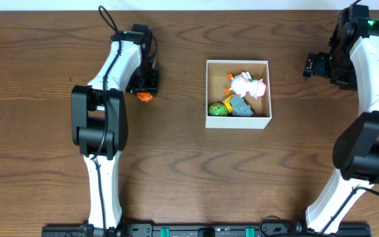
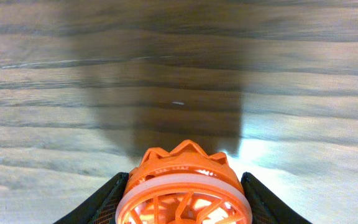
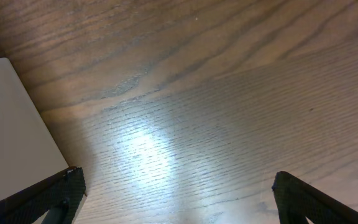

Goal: Pack container
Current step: 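Carry the orange toy into the white box and release it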

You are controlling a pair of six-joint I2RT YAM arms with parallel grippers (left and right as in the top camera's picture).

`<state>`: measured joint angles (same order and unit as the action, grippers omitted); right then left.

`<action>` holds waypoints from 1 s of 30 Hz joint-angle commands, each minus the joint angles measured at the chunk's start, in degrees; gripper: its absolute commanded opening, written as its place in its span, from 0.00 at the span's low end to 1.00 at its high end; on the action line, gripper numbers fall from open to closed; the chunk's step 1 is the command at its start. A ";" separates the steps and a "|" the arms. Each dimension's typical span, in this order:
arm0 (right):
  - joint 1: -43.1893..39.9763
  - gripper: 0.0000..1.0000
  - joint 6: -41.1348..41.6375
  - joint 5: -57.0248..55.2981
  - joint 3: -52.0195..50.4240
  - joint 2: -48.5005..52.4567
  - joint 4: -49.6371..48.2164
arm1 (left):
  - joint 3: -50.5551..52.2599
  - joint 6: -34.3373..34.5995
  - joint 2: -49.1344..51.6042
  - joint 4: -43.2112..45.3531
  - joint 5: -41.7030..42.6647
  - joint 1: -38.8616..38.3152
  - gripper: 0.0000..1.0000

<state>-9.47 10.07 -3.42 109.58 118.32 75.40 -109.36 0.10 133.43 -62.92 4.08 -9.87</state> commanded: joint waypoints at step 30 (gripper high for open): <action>-0.33 0.99 0.61 -0.22 -0.20 -0.57 0.00 | -1.33 -0.90 -16.06 14.16 -0.63 -32.48 0.50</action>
<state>-9.47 10.07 -3.42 109.58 118.32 75.40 -110.06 -0.10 115.83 -49.01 3.95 -42.59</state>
